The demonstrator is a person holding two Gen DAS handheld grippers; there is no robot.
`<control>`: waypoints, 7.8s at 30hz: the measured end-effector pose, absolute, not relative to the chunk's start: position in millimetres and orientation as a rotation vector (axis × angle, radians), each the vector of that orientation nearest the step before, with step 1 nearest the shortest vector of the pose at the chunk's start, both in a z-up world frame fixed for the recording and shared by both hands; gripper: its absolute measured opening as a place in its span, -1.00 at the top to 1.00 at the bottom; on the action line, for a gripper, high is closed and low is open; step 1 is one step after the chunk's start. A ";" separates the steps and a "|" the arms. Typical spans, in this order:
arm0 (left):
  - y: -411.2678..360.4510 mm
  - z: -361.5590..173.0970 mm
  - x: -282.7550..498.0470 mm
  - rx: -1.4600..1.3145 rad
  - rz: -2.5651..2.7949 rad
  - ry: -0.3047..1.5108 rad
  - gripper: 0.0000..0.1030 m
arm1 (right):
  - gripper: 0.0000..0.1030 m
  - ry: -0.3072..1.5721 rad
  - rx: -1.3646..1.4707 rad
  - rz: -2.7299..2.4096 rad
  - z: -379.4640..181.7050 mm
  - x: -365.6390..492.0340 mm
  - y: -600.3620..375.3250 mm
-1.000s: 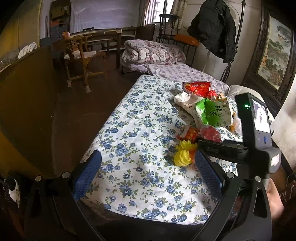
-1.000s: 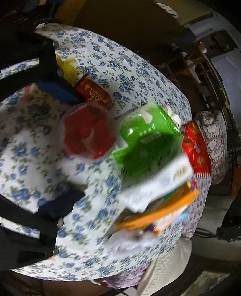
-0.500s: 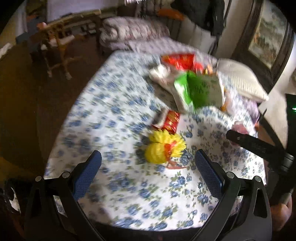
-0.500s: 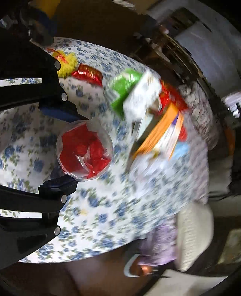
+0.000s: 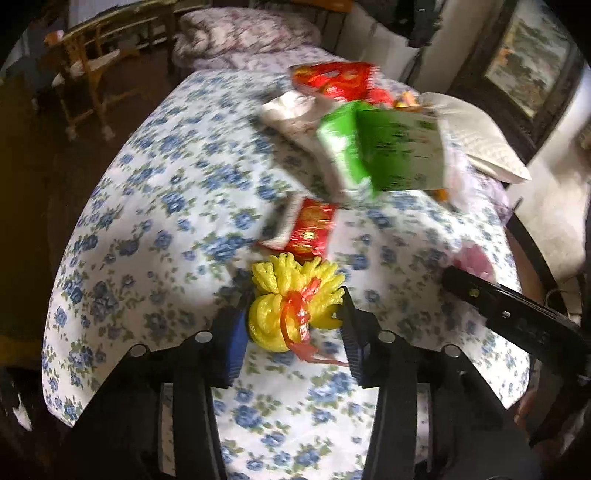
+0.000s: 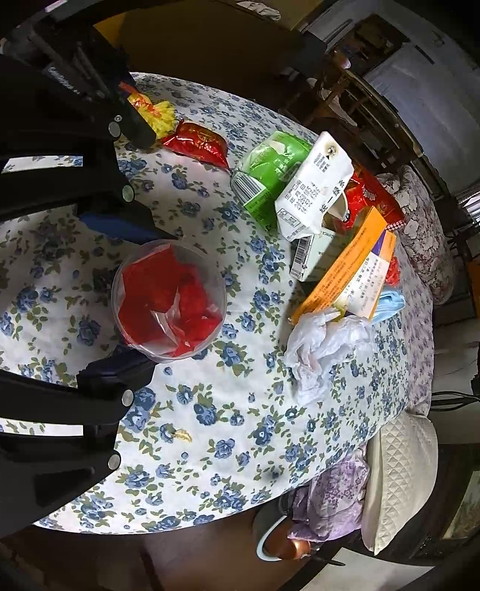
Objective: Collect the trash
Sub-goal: 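Grasp the clear cup of red pieces with the right tool while the left tool grasps the yellow flower wrapper, then carry the cup and yellow wrapper to the red wastebasket and release the cup, then open the left tool to drop the yellow wrapper into the wastebasket, then swing both tools back toward the bed, then grasp the red snack packet with the left tool while the right tool grasps the green and white packages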
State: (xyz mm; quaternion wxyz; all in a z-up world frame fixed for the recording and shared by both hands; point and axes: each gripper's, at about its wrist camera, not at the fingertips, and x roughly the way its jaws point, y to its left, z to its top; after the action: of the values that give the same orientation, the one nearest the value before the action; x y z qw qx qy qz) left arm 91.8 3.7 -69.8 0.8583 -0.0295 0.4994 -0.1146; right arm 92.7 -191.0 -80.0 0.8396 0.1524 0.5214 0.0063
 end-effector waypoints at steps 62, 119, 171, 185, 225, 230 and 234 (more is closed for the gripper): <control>-389.2 -132.1 -53.8 0.350 -0.742 1.103 0.18 | -0.02 1.180 0.613 -0.410 -234.0 -157.5 -482.6; -422.9 -272.0 -38.9 0.447 -0.683 1.527 -0.44 | -0.23 1.377 0.678 -0.462 -294.0 -201.0 -500.8; 51.7 8.8 95.3 -0.075 -0.085 0.765 -0.83 | -0.70 0.686 0.129 0.075 7.0 80.8 -161.2; 66.1 1.5 104.4 -0.136 -0.044 0.782 -0.83 | -0.62 0.732 0.119 0.139 -8.5 123.7 -148.3; -7.0 -68.7 135.6 0.014 -0.339 1.034 0.24 | 0.10 0.946 0.389 -0.046 -54.6 82.4 -218.0; 1.7 -60.8 134.1 -0.052 -0.358 1.017 0.24 | 0.08 0.966 0.410 -0.039 -61.0 93.0 -219.5; 1.1 -56.4 129.7 -0.069 -0.375 1.008 0.24 | 0.07 0.946 0.434 -0.034 -61.0 103.5 -223.1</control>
State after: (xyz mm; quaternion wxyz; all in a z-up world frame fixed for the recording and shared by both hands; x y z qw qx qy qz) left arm 129.7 1.1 -56.4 0.8583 -0.0330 0.4800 -0.1787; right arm 103.5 -223.1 -61.0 0.8676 0.2073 0.4518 -0.0161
